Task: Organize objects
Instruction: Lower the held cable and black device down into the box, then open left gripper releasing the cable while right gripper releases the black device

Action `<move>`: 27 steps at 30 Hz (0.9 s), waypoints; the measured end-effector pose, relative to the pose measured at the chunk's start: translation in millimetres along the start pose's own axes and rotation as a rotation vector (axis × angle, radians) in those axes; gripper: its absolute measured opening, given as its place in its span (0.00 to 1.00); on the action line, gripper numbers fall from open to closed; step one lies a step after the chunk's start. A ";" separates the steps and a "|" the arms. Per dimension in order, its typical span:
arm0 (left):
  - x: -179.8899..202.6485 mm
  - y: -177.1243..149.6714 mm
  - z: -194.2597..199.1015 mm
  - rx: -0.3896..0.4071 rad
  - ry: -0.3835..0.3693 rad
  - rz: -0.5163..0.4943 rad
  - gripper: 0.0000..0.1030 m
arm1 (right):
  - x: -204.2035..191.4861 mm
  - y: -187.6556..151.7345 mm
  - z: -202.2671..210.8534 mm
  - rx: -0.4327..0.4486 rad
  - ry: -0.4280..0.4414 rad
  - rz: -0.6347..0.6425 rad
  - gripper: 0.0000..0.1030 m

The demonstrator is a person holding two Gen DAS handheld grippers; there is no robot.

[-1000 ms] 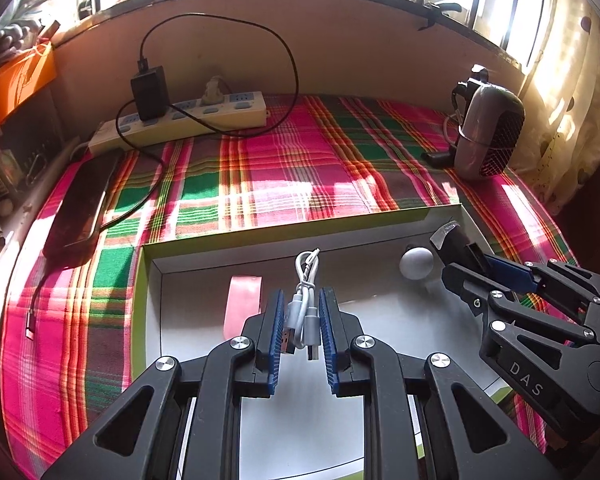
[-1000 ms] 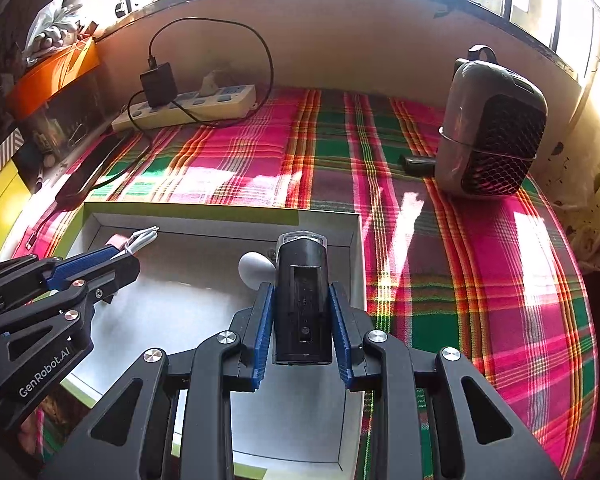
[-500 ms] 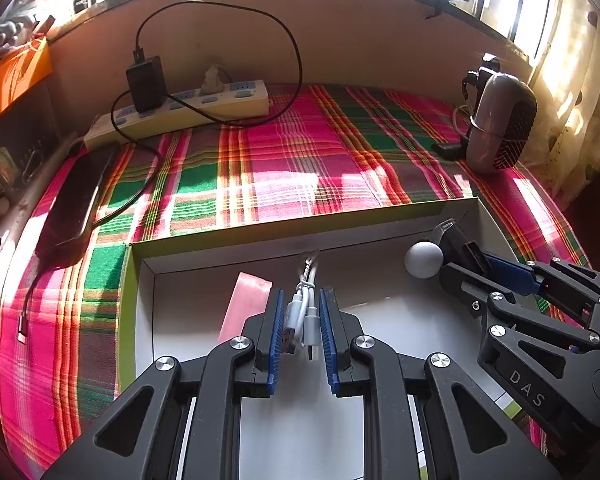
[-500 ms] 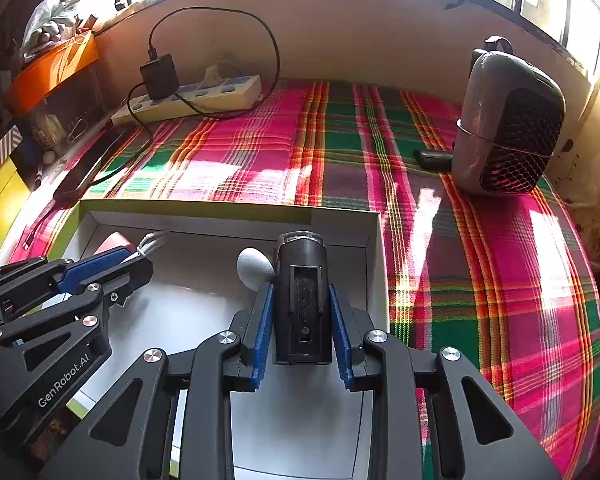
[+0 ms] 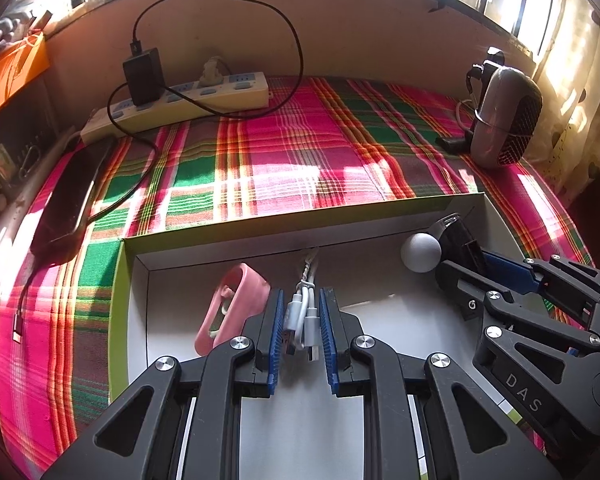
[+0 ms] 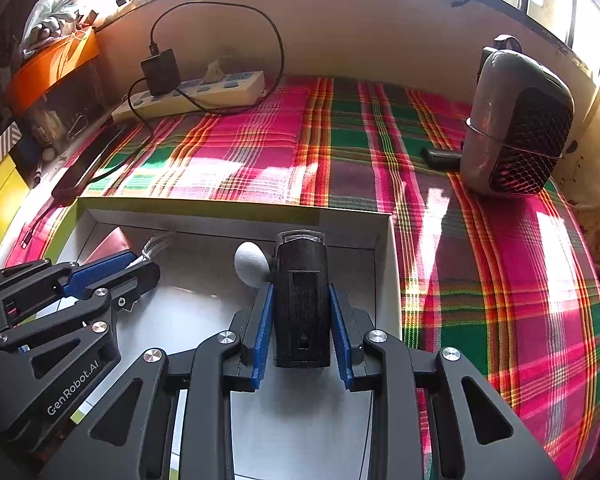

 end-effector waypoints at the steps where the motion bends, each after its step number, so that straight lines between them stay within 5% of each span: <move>1: -0.1 0.2 -0.1 0.000 0.001 0.001 0.16 | 0.0 0.1 -0.1 0.000 -0.001 0.001 0.28; 27: 0.1 0.5 -2.1 -0.002 -0.007 0.004 0.19 | 1.4 1.9 -1.9 0.001 -0.013 -0.005 0.28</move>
Point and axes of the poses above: each gripper's, at about its wrist camera, not at the fingertips, and z roughly against the way its jaws point, x to its right, y to its top, the point moved 9 cm from there along -z, roughly the way its jaws point, and after that the axes turned 10 degrees about -z, right-handed, at the moved point
